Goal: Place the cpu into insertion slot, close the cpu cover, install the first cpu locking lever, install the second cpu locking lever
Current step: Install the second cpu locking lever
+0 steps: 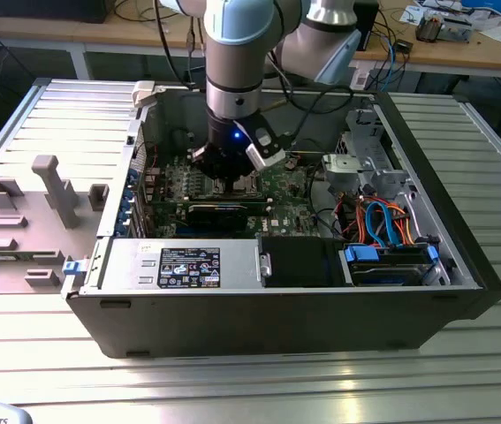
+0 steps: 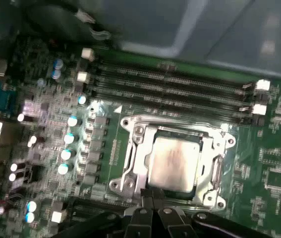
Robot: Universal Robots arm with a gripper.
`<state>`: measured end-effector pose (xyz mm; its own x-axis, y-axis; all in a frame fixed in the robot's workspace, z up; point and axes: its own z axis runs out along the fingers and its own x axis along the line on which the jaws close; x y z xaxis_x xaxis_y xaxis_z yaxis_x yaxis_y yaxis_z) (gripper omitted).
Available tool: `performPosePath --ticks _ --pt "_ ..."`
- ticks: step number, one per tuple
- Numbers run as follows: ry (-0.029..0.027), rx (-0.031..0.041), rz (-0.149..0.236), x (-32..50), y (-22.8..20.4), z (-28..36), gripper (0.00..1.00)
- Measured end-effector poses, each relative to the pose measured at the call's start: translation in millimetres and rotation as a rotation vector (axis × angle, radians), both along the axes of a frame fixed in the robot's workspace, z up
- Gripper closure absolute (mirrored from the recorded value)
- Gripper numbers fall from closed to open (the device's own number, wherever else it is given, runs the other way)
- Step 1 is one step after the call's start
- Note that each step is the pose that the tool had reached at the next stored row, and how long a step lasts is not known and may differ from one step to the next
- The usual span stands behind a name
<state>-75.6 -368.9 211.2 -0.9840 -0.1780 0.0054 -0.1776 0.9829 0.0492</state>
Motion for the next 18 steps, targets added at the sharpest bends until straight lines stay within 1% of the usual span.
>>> performPosePath --ticks 1,3,4,5,10,12,18 --pt "0.0000 -0.0035 0.000 1.3 9.7 0.0 0.89" --pt "0.0000 -0.0120 0.000 1.7 16.2 0.4 0.89" --pt "-0.0002 -0.0159 0.000 1.9 17.1 1.5 0.89" --pt "0.0000 -0.0181 0.000 2.2 17.2 4.0 0.89" --pt "0.0000 -0.0201 -0.001 2.3 17.2 18.8 0.89" --pt "0.0000 -0.0200 -0.001 2.3 17.3 22.7 0.89" --pt "-0.0001 -0.0200 -0.001 2.3 17.3 23.4 0.89"
